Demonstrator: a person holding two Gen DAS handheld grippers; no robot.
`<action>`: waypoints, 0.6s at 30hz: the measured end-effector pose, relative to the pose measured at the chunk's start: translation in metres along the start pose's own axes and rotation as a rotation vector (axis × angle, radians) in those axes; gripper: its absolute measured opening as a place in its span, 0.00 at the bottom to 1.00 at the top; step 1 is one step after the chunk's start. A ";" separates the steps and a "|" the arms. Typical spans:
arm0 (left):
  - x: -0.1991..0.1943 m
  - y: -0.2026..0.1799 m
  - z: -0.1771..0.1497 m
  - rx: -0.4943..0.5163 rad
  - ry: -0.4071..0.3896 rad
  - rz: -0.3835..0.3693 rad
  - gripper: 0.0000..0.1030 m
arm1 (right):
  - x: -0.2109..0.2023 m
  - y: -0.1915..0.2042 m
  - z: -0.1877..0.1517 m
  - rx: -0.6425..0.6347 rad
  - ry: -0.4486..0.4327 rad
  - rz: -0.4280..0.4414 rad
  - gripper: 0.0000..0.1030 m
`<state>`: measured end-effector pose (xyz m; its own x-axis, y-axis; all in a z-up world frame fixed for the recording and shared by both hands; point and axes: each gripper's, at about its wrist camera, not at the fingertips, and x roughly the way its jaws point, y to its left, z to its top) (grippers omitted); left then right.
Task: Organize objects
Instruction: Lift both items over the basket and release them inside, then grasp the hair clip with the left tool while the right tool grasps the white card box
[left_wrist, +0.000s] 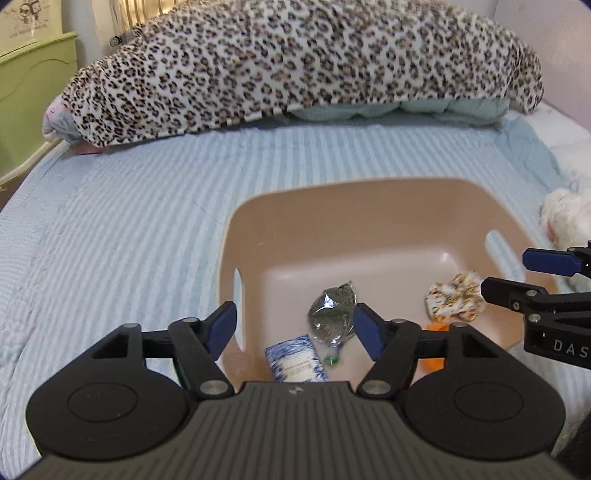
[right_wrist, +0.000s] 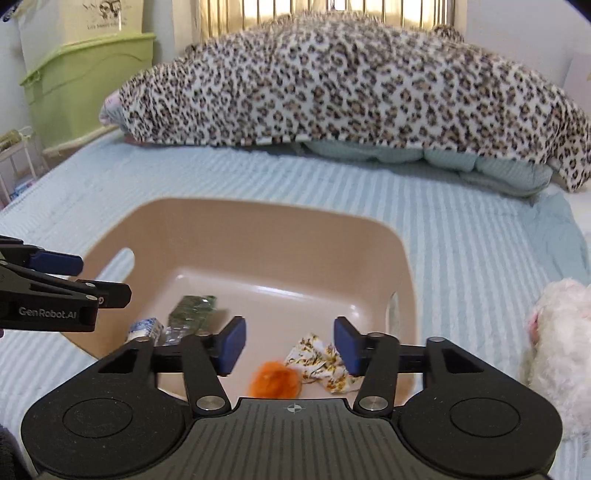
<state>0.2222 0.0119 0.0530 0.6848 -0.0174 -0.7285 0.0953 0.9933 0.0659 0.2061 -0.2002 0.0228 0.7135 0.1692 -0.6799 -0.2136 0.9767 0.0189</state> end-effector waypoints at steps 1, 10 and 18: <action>-0.007 0.001 0.000 -0.006 -0.008 -0.003 0.71 | -0.008 -0.001 0.001 -0.004 -0.014 -0.001 0.65; -0.051 0.006 -0.029 -0.025 -0.028 -0.021 0.77 | -0.065 -0.005 -0.004 0.002 -0.053 0.000 0.78; -0.057 0.007 -0.069 -0.040 0.036 -0.043 0.77 | -0.084 0.001 -0.038 0.006 -0.012 0.016 0.79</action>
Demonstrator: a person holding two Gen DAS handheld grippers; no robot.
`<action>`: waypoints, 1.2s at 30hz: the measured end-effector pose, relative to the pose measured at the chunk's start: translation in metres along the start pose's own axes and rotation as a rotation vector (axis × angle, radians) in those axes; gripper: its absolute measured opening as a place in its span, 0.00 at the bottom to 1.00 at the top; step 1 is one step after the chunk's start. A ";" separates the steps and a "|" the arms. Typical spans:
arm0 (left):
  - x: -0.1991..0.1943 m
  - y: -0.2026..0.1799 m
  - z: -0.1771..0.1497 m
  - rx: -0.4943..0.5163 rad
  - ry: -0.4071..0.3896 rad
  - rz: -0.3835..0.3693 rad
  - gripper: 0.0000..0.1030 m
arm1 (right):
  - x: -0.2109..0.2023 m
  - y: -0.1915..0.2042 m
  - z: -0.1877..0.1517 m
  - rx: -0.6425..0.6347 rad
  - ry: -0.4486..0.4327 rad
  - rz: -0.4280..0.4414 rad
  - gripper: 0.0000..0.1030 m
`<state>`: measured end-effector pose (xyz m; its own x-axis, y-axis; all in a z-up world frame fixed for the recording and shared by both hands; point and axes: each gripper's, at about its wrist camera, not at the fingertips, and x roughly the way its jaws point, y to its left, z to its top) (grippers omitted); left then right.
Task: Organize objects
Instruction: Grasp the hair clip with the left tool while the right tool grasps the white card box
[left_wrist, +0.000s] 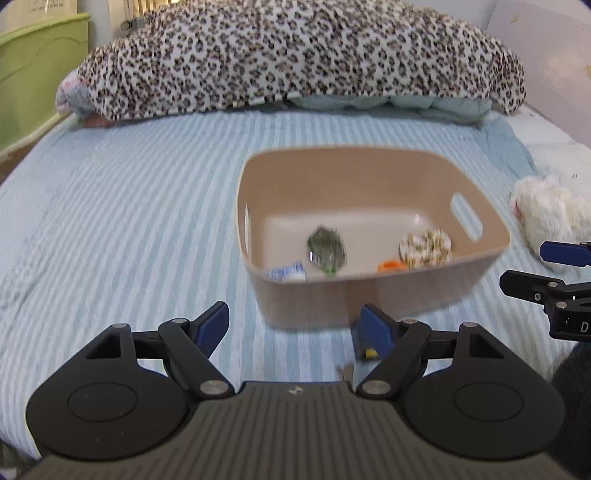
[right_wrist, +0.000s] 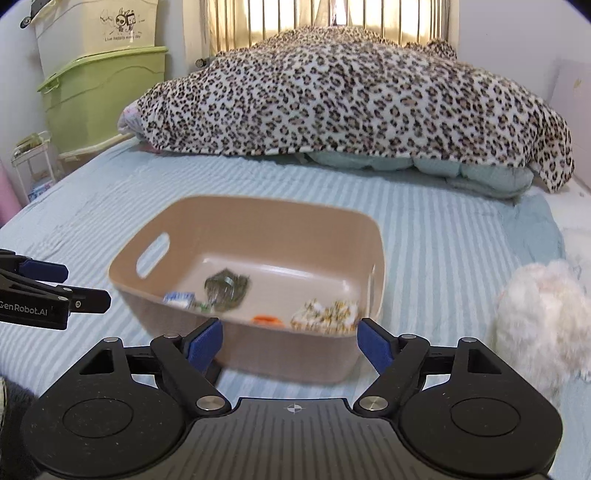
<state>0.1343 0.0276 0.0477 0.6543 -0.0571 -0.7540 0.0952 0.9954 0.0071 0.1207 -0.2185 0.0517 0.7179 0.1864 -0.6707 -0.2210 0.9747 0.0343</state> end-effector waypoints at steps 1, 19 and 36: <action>0.003 0.000 -0.005 0.004 0.013 0.003 0.77 | 0.001 0.001 -0.006 0.004 0.009 0.002 0.79; 0.064 -0.005 -0.058 0.001 0.231 -0.028 0.77 | 0.049 0.009 -0.068 0.003 0.239 0.026 0.79; 0.090 -0.009 -0.062 0.012 0.288 -0.087 0.75 | 0.081 0.036 -0.077 -0.077 0.316 0.104 0.79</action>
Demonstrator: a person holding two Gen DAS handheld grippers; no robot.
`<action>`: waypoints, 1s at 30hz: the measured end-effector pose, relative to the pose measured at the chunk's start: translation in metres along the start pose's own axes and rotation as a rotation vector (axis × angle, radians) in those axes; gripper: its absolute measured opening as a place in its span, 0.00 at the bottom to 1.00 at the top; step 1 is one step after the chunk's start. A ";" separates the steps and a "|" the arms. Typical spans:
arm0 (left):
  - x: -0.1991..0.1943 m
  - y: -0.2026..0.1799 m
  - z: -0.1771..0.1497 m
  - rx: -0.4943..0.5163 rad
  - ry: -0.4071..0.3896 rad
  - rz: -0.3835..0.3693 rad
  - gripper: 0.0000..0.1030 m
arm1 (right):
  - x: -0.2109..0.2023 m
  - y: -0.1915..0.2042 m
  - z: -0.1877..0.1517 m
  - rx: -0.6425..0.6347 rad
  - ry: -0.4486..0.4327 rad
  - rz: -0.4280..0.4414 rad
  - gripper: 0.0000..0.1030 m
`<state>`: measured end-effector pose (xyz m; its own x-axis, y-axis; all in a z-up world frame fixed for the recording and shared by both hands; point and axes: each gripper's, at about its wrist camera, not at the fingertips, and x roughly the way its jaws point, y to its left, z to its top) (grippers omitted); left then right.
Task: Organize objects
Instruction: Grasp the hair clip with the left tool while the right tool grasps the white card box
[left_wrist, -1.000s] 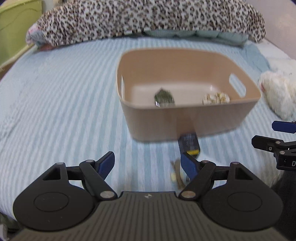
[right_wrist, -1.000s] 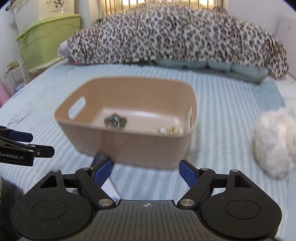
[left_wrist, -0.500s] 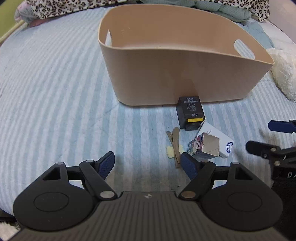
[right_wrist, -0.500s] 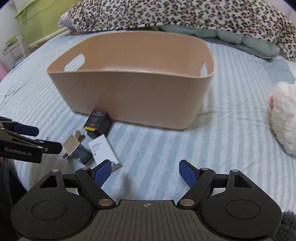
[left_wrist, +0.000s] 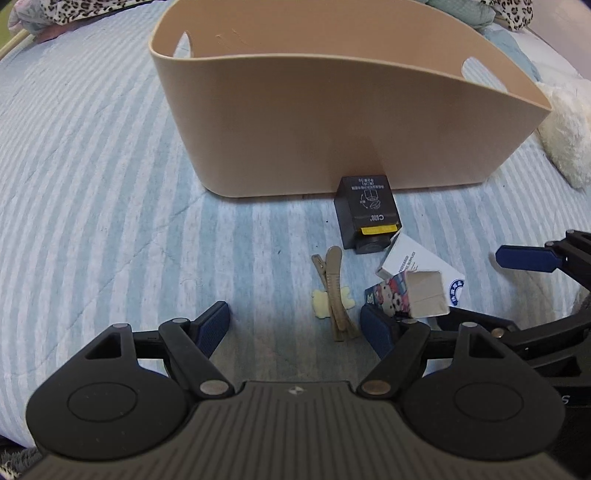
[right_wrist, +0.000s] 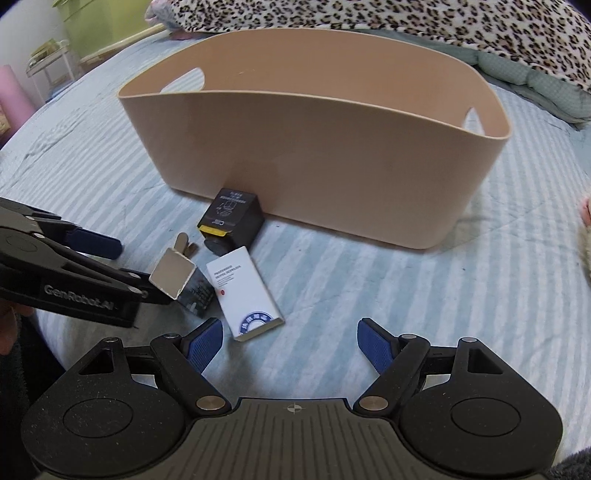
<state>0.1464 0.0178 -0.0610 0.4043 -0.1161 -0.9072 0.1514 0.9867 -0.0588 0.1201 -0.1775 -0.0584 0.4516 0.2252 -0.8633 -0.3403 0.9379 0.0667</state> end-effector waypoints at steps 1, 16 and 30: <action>0.001 0.000 0.000 0.005 -0.001 0.002 0.74 | 0.002 0.001 0.001 -0.003 0.003 0.003 0.79; 0.005 0.002 0.002 -0.008 -0.026 -0.090 0.21 | 0.016 0.019 0.009 -0.052 0.013 0.041 0.38; -0.007 0.005 -0.001 -0.033 -0.051 -0.084 0.20 | -0.004 0.012 0.004 -0.069 -0.040 0.026 0.28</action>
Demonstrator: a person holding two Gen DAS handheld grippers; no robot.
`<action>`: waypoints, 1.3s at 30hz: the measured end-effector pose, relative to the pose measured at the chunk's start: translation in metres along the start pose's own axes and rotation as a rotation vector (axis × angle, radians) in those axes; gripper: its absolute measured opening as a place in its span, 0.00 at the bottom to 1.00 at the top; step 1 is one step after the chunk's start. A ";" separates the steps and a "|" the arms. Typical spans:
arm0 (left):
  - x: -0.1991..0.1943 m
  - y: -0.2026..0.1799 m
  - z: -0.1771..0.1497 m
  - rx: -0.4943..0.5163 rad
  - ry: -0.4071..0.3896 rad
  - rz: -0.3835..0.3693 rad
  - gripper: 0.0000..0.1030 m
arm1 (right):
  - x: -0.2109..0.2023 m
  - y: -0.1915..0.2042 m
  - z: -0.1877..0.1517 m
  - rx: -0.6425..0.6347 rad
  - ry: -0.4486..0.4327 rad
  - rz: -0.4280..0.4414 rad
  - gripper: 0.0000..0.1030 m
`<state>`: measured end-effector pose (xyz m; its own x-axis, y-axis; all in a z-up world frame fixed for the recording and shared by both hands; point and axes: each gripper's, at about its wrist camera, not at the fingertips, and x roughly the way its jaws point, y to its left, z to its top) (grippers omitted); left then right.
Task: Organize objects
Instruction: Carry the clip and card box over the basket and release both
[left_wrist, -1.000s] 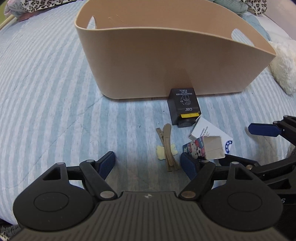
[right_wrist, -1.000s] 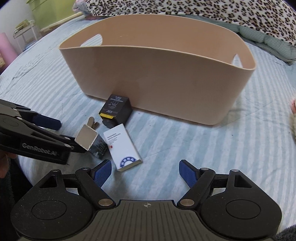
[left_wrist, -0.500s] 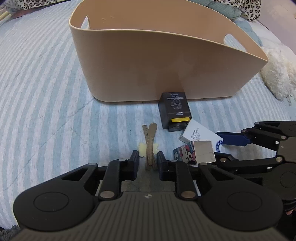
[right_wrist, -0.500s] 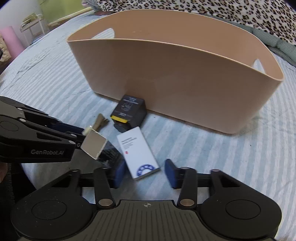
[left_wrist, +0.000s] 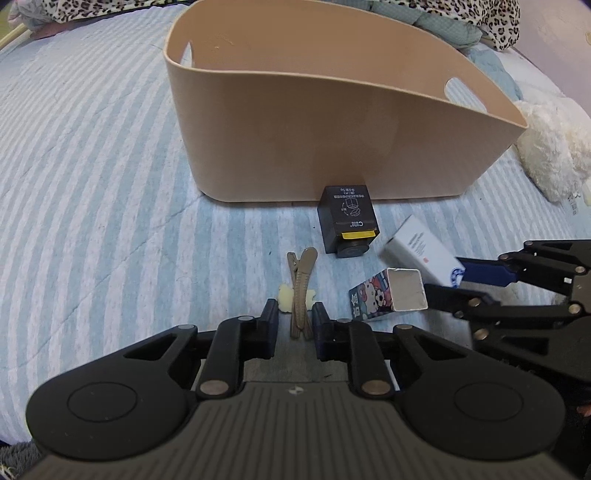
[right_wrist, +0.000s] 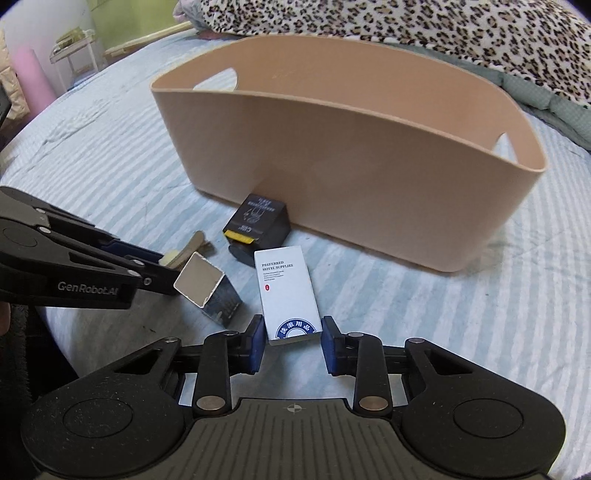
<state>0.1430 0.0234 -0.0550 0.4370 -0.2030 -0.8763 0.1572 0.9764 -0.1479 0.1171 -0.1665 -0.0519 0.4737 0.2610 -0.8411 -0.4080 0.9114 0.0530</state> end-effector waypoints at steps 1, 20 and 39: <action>-0.003 0.000 0.000 -0.002 -0.004 -0.006 0.20 | -0.003 -0.001 0.000 0.002 -0.009 -0.002 0.28; -0.105 -0.005 0.030 0.042 -0.264 0.031 0.20 | -0.099 -0.042 0.025 0.086 -0.274 -0.082 0.28; -0.042 -0.014 0.117 0.109 -0.250 0.090 0.20 | -0.064 -0.078 0.094 0.083 -0.313 -0.201 0.28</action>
<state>0.2260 0.0097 0.0378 0.6558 -0.1409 -0.7417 0.1961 0.9805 -0.0129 0.1923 -0.2242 0.0486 0.7585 0.1468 -0.6349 -0.2242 0.9736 -0.0428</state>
